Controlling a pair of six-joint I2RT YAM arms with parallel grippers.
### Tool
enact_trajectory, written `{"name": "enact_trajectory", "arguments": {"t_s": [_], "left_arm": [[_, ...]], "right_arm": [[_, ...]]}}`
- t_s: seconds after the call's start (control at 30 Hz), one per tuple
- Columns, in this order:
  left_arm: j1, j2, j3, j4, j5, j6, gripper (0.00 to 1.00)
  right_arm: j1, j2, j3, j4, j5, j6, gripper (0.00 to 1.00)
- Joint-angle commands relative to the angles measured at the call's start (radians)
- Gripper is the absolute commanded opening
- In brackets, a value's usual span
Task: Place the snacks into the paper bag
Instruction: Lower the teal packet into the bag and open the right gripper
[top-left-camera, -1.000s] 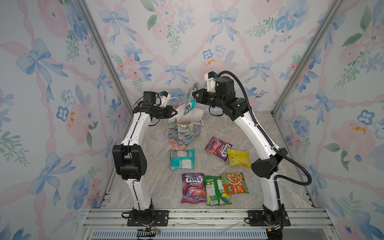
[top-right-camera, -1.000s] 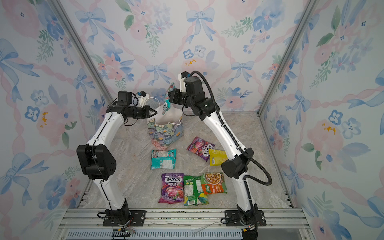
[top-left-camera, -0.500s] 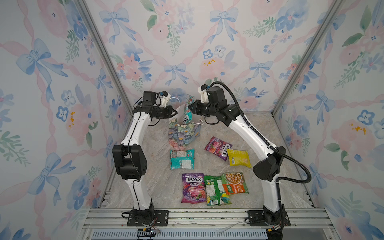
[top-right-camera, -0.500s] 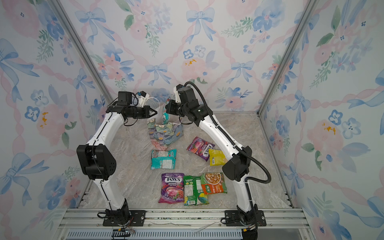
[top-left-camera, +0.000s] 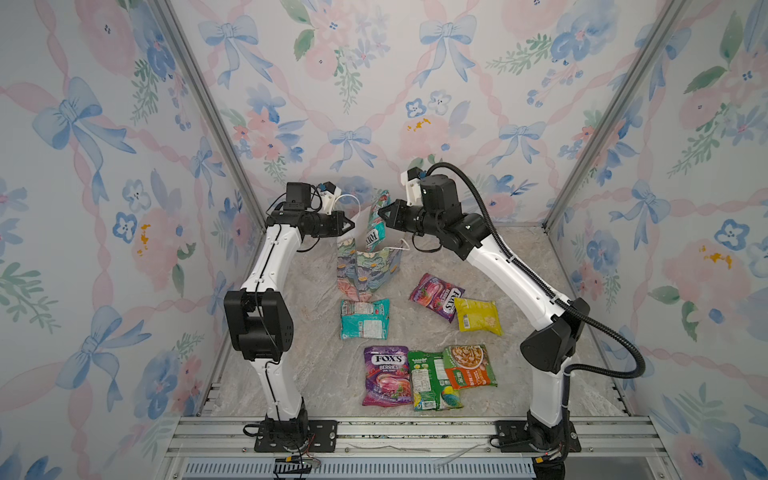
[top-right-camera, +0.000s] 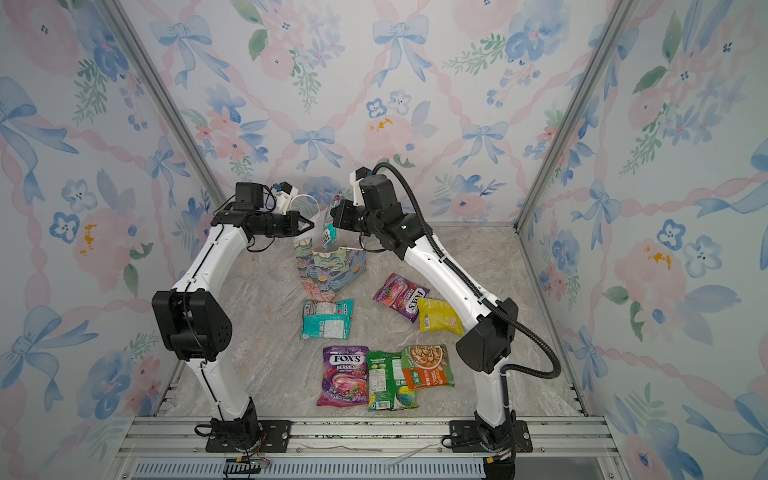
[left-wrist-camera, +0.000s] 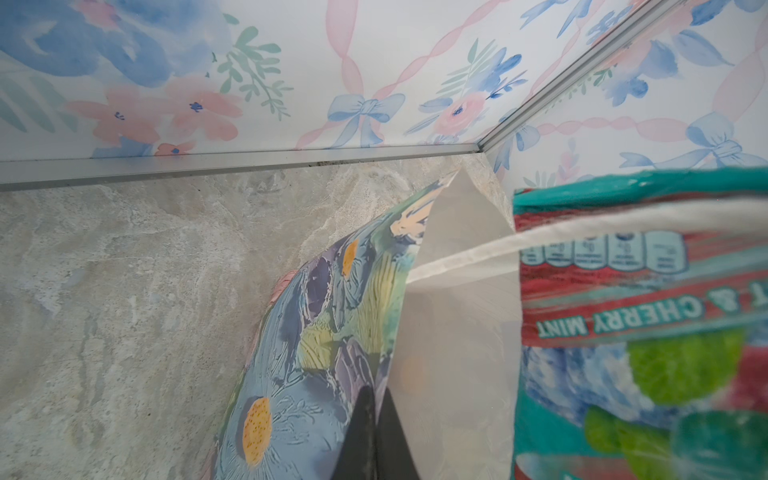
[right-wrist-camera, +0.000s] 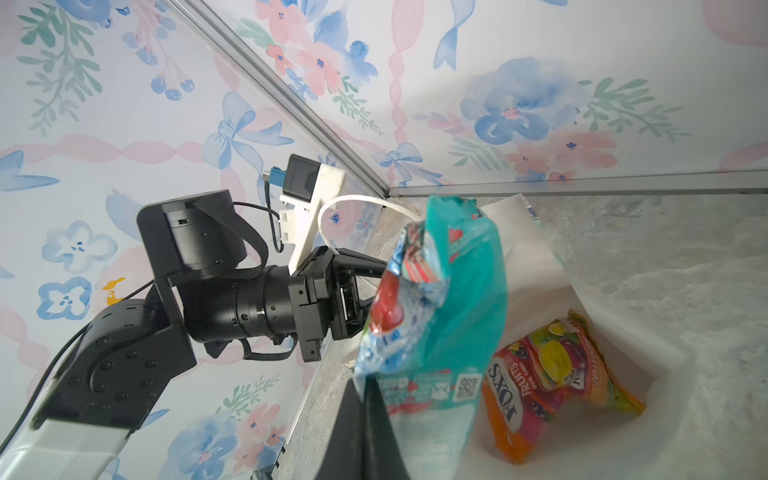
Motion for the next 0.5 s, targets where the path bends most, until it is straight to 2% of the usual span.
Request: {"name": "enact_trajectory", "arguments": {"t_s": [0.0, 0.47], "left_arm": [[-0.004, -0.032, -0.018, -0.027, 0.0, 0.013, 0.0], [-0.004, -0.033, -0.019, -0.027, 0.001, 0.012, 0.0]], "right_arm": [[0.024, -0.031, 0.023, 0.048, 0.009, 0.004, 0.0], [0.063, 0.0, 0.004, 0.059, -0.003, 0.039, 0.0]]}}
